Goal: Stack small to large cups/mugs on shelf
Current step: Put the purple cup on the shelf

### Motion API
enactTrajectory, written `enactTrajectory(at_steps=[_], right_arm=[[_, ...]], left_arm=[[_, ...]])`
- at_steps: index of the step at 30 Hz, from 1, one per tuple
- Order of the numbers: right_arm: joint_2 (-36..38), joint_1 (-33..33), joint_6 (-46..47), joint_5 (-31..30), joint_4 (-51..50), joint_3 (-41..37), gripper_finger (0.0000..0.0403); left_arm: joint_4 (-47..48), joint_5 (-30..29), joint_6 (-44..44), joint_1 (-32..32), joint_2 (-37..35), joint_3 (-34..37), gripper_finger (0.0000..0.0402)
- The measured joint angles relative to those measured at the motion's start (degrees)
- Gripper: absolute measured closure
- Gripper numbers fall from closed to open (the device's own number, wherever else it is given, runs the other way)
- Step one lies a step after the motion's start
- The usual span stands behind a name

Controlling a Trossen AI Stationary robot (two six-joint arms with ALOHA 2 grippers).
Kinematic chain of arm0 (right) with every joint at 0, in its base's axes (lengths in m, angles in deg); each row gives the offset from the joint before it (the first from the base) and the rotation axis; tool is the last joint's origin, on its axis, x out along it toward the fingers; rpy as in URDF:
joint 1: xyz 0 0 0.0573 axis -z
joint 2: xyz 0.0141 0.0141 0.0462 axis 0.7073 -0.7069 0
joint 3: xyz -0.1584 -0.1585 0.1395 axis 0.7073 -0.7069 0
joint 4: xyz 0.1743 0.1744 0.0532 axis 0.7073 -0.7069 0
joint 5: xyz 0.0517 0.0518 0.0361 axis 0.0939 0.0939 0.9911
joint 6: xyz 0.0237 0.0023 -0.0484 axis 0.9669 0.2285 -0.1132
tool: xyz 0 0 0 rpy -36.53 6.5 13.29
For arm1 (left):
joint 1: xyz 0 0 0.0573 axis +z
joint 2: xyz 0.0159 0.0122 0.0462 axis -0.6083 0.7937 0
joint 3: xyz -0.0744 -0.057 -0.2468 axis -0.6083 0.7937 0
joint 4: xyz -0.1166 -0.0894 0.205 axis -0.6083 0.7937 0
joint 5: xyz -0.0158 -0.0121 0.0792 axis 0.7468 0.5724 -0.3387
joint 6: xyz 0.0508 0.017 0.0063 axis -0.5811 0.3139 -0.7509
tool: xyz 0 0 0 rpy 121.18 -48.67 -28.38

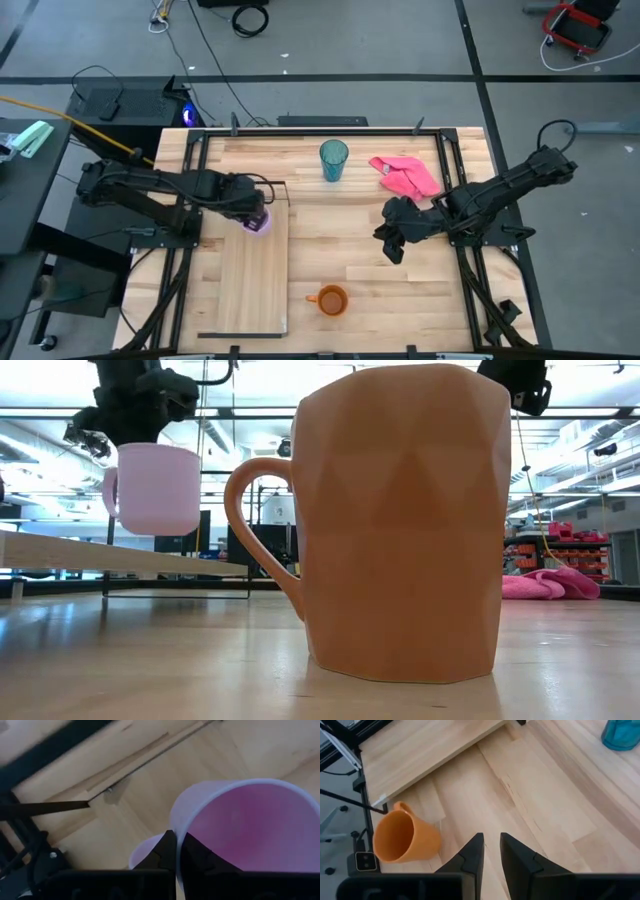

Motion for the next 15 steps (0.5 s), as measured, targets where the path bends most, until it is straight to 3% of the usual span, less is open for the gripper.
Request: enactTrajectory(at_steps=[8, 15], right_arm=[[-1.53, -0.07, 0.80, -0.01, 0.20, 0.00, 0.0333], [-1.71, -0.07, 0.77, 0.00, 0.26, 0.00, 0.0342]], left_arm=[[-5.38, 1.55, -1.54, 0.42, 0.13, 4.36, 0.0391], [-3.97, 2.03, -1.53, 0.09, 0.13, 4.58, 0.0391]])
